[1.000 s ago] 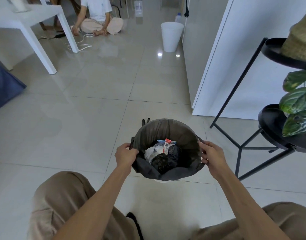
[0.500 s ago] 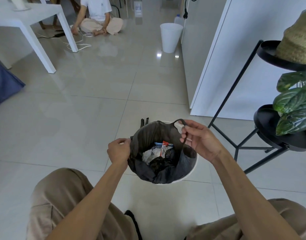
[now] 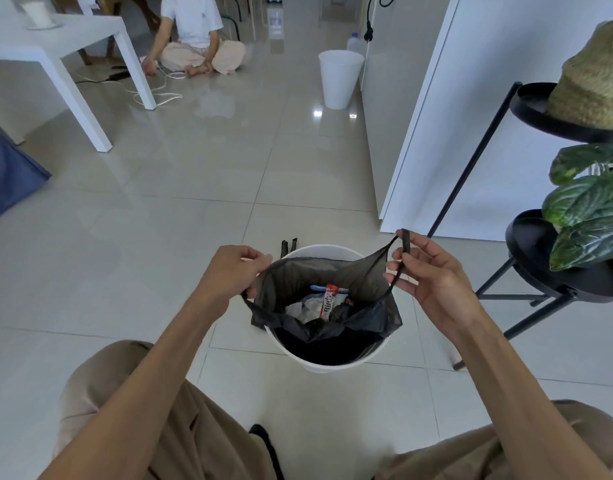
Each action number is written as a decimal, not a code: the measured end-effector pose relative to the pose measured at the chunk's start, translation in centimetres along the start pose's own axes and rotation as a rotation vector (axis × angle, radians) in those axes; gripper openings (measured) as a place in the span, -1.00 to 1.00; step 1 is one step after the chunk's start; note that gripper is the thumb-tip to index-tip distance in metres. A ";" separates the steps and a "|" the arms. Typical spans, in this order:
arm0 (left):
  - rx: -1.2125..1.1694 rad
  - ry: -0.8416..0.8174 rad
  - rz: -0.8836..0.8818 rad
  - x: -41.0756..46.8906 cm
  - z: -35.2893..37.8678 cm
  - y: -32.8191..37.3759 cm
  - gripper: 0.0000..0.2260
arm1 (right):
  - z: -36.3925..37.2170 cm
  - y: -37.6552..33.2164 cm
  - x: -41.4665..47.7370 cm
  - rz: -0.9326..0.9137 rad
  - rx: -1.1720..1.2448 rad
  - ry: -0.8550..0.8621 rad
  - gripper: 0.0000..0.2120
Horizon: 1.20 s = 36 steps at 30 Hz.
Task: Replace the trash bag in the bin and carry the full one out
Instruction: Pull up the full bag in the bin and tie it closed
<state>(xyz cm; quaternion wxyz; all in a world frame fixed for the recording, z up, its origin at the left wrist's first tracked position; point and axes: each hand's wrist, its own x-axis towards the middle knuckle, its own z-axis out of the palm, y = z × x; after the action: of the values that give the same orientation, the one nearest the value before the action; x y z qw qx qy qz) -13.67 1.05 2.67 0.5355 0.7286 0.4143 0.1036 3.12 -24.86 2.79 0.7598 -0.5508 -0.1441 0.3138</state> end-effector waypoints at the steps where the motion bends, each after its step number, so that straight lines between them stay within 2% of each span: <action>1: 0.103 -0.016 0.004 -0.2 -0.3 0.2 -0.85 | -0.1 -0.1 -0.1 0.009 0.012 -0.019 -0.60; 5: 0.231 0.024 0.056 -0.5 -1.0 1.1 -0.86 | 0.3 -0.6 -0.2 0.026 -0.002 -0.059 -0.53; 7: 0.363 0.012 0.100 -0.3 -1.3 1.5 -0.93 | 0.6 -0.9 -0.1 -0.001 -0.048 -0.017 -0.59; 10: 0.695 -0.040 0.091 0.3 -2.1 1.5 -0.95 | 0.8 -1.3 -0.2 -0.028 -0.084 0.066 -0.72; 13: 0.818 -0.089 0.050 0.3 -3.4 1.5 -0.86 | 0.6 -1.4 -0.4 -0.044 -0.144 0.118 -0.80; 15: 0.642 -0.112 0.071 0.0 -3.6 1.8 -0.79 | 0.6 -1.3 -0.3 -0.066 -0.210 0.163 -0.85; 17: 0.255 -0.098 0.115 -0.7 -2.6 2.3 -0.74 | 1.1 -1.0 -0.2 -0.120 -0.310 0.212 -0.88; 20: -0.232 -0.110 0.241 -2.0 0.5 3.6 -0.81 | 2.7 -0.9 -0.3 -0.168 -0.323 0.188 -0.84; 22: -0.404 -0.176 0.351 -2.3 2.5 4.1 -0.84 | 3.7 -0.6 -0.4 -0.178 -0.298 0.149 -0.84; 24: -0.393 -0.249 0.438 -2.3 3.8 4.6 -0.88 | 4.3 -0.6 -0.5 -0.211 -0.320 0.143 -0.83; 27: -0.250 -0.304 0.471 -1.9 5.0 5.0 -0.73 | 4.4 -0.5 -0.5 -0.248 -0.352 0.165 -0.83; 33: -0.166 -0.213 0.488 -1.1 7.2 5.0 -0.50 | 4.1 0.2 -0.4 -0.303 -0.388 0.240 -0.79; 36: -0.156 -0.201 0.530 -1.1 7.8 4.8 -0.46 | 4.1 0.3 -0.1 -0.347 -0.391 0.286 -0.77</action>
<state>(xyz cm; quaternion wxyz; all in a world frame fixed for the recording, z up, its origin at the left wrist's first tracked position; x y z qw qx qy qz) -7.35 -5.53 3.98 0.5827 0.7745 0.1454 0.1986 0.67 -21.82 3.96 0.6942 -0.6925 -0.1852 0.0646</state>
